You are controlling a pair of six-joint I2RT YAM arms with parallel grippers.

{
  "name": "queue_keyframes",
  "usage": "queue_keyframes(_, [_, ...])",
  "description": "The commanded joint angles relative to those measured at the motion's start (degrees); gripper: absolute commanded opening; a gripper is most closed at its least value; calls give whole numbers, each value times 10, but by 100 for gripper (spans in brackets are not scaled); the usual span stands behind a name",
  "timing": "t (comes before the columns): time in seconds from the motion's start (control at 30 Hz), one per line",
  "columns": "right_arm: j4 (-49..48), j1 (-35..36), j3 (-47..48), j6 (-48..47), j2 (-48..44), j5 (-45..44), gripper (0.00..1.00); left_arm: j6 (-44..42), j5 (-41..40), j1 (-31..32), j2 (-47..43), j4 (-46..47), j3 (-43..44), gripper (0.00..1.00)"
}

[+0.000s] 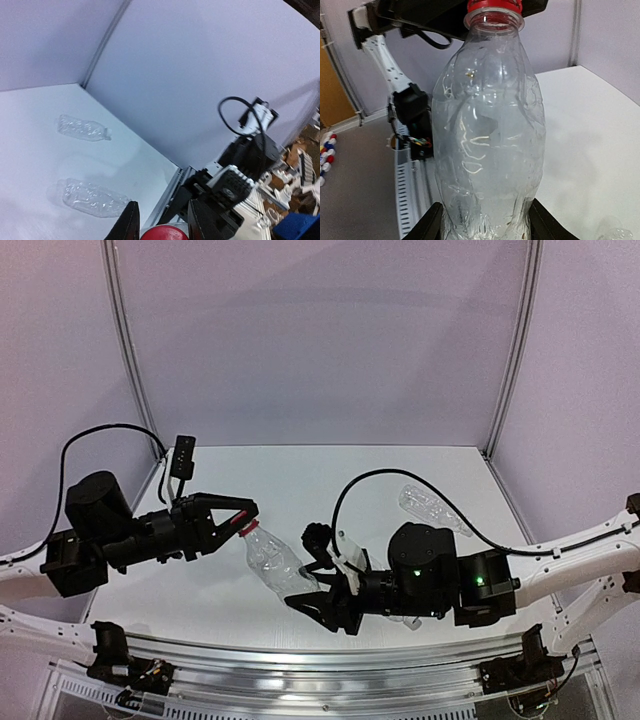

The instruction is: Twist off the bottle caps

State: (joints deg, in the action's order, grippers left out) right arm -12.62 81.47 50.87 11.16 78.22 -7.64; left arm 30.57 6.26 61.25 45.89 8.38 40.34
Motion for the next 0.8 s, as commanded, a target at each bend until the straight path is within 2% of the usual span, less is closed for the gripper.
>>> queue_keyframes(0.0, [80,-1,39,14,34,-249,0,95,-232,3,-8,-98,-8,20])
queue_keyframes(0.13, [133,0,87,15,88,-286,0,132,-299,-5,-13,-114,-26,20])
queue_keyframes(0.2, [153,2,108,8,112,-293,0,153,-305,-16,-12,-129,-27,20])
queue_keyframes(0.5, [237,26,206,-25,231,-395,0,269,-231,-92,-13,-156,-51,16])
queue_keyframes(0.63, [245,26,219,-28,251,-406,0,277,-222,-96,-18,-160,-52,23])
queue_keyframes(0.77, [247,26,222,-28,254,-406,0,274,-212,-97,-26,-156,-54,36])
